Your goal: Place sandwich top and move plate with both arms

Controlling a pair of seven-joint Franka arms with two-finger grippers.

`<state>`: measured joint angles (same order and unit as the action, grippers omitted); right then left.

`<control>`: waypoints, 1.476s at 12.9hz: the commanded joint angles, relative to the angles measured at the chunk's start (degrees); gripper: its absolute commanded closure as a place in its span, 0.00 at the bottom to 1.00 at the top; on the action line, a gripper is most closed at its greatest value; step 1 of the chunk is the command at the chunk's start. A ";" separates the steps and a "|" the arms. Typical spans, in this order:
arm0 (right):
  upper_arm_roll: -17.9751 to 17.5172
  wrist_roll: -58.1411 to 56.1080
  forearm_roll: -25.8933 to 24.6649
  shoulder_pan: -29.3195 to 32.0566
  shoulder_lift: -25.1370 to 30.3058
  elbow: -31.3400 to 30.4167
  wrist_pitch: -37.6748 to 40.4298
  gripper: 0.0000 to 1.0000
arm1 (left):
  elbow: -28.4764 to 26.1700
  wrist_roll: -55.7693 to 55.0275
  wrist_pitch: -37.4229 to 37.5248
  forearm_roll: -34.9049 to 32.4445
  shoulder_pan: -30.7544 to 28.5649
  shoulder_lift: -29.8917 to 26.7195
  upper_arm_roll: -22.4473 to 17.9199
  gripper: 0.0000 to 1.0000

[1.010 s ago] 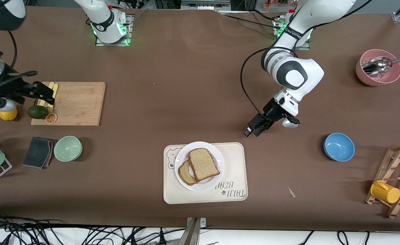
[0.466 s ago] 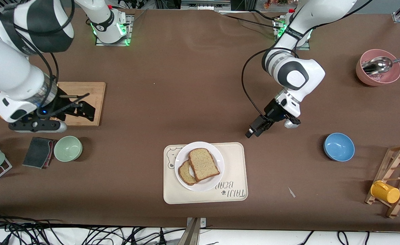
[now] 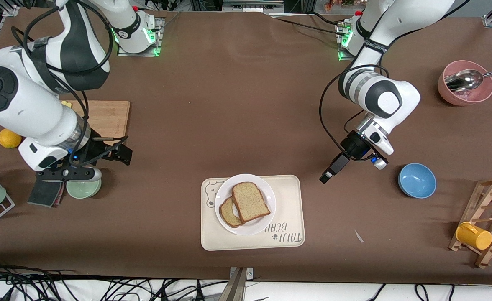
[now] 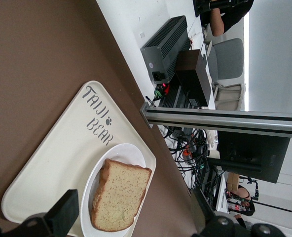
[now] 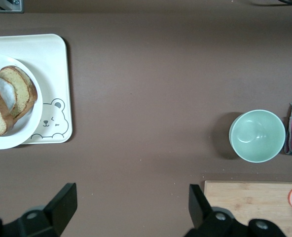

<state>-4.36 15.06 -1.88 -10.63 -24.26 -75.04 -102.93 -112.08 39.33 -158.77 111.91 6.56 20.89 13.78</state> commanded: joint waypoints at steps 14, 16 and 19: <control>13.68 -5.65 0.47 0.43 22.50 -18.30 4.22 0.00 | -9.74 -42.03 21.89 -77.55 -2.06 -13.23 -9.21 0.00; 12.98 -4.69 0.74 -0.18 22.41 -18.22 5.37 0.00 | -7.29 -49.48 31.29 -97.66 -4.70 -15.61 -9.04 0.00; 10.02 -4.52 1.17 2.43 20.75 -17.08 7.65 0.00 | -5.26 -54.35 34.75 -105.65 -4.89 -16.23 -9.04 0.00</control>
<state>8.17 10.87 -1.79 -10.43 -3.35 -92.22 -96.70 -118.03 -12.55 -125.84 10.48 1.62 5.48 4.43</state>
